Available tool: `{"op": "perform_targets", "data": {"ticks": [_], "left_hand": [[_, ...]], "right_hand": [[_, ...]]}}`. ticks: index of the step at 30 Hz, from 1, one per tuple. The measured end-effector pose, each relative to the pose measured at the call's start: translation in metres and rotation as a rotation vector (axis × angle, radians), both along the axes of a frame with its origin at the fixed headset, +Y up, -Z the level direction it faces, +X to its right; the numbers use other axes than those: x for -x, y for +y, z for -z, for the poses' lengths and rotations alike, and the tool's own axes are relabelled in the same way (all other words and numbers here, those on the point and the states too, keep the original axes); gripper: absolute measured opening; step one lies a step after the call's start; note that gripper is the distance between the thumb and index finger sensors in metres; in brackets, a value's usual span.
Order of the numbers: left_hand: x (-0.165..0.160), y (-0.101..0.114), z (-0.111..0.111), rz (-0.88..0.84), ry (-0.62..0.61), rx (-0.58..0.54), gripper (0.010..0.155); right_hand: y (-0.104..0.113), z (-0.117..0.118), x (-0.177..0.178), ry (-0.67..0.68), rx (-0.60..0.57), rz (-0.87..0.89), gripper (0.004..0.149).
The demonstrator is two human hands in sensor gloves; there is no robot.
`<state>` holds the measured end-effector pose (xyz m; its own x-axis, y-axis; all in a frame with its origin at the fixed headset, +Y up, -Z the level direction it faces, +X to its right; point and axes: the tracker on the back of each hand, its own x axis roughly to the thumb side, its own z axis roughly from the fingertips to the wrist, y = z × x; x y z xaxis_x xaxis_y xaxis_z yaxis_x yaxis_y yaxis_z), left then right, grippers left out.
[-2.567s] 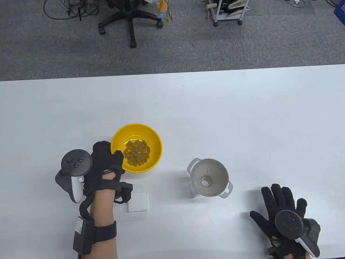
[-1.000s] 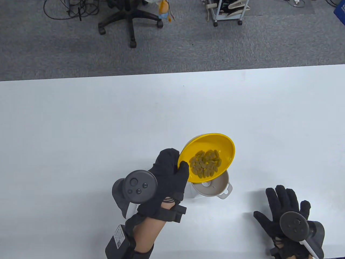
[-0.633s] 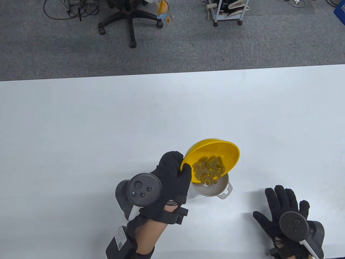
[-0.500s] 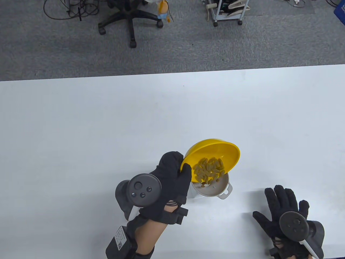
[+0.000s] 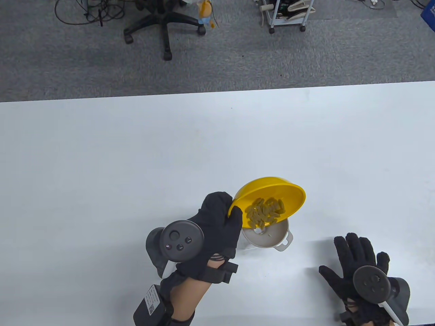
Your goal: Transfer raisins through funnel into coffee jar
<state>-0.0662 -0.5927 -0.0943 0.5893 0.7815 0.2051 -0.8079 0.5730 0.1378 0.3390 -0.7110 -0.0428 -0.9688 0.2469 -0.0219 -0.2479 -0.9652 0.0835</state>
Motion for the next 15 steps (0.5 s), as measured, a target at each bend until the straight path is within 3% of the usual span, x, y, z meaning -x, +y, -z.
{"op": "perform_targets", "data": {"ticks": [15], "left_hand": [[-0.0027,-0.0003,-0.0013,0.022,-0.008,-0.016,0.039]], "right_hand": [[0.0,0.0008,0.0002,0.0,0.006,-0.002,0.086]]}}
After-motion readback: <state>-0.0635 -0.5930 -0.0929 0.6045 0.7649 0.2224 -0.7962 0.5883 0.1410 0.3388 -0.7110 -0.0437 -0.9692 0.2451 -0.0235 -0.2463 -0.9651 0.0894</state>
